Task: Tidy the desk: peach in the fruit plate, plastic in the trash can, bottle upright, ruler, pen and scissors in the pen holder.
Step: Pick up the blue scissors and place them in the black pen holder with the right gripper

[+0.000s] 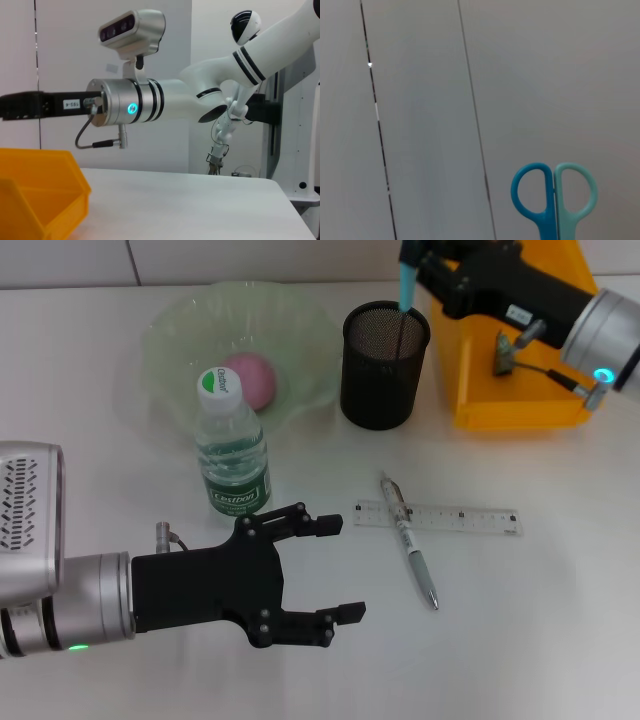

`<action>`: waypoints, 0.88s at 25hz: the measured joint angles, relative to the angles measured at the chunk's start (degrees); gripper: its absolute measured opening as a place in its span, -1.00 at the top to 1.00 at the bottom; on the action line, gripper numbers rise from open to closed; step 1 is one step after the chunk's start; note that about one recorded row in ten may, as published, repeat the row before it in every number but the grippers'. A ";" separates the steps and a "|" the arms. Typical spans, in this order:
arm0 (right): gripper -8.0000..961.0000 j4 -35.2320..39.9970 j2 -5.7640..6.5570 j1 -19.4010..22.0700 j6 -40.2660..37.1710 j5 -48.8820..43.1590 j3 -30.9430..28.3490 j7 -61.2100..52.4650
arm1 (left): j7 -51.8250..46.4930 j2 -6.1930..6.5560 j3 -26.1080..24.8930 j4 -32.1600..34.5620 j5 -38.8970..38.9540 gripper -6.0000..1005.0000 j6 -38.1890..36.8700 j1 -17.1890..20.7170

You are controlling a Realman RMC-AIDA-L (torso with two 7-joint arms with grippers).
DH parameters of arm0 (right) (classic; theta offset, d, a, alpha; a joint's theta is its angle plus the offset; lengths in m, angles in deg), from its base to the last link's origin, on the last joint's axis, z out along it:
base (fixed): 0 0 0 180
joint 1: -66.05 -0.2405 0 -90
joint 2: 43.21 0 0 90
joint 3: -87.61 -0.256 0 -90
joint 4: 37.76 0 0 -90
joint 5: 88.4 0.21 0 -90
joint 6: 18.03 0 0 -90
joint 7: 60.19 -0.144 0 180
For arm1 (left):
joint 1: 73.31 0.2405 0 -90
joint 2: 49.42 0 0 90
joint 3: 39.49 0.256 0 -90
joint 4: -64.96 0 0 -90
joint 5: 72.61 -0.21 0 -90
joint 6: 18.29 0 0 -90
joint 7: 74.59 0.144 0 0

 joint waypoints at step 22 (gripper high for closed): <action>0.33 -5.89 -0.35 -3.63 9.51 -0.18 3.06 4.46 | 0.23 0.00 0.01 -0.32 0.00 -0.74 -0.30 0.00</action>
